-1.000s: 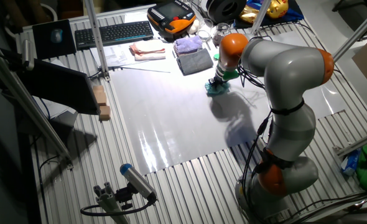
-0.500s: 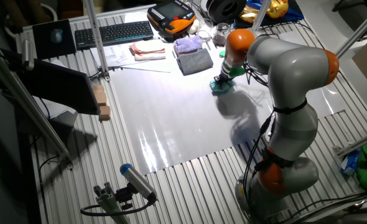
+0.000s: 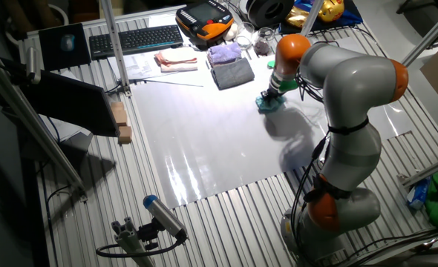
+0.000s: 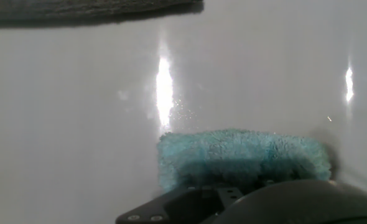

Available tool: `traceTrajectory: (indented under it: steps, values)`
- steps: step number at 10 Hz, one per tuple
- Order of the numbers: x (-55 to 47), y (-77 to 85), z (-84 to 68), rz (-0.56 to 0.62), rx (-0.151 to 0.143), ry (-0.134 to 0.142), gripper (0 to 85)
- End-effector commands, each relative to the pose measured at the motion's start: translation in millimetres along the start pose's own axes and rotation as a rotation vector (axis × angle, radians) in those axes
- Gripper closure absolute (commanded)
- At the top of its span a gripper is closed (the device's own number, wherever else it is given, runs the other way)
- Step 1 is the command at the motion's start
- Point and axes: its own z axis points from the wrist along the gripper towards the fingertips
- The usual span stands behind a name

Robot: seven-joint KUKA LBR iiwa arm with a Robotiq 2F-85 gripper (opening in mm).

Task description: Clean the table with a cloth

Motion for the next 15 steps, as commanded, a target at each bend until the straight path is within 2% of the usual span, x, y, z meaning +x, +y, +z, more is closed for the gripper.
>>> traceTrajectory:
  steps: [1,2,3,5,6,7,9,11,12,15]
  values:
    - [0.4,-0.5,0.3,0.013,-0.013,0.003,85.0]
    - [0.4,-0.5,0.3,0.034,-0.035,0.010,85.0]
    - [0.4,-0.5,0.3,0.055,-0.028,0.015,85.0]
    - [0.4,-0.5,0.3,0.082,0.025,0.029,85.0]
    - [0.4,-0.5,0.3,0.072,0.019,0.030,85.0]
    - [0.4,-0.5,0.3,0.049,-0.013,0.012,85.0]
    - [0.2,-1.4,-0.3,-0.004,0.006,-0.016,85.0]
    - [-1.6,-9.6,-2.4,-0.031,0.016,-0.017,85.0]
    - [-2.8,-18.3,-0.1,-0.044,0.020,-0.023,85.0]
    - [-5.0,-30.3,5.5,-0.049,0.024,-0.023,85.0]
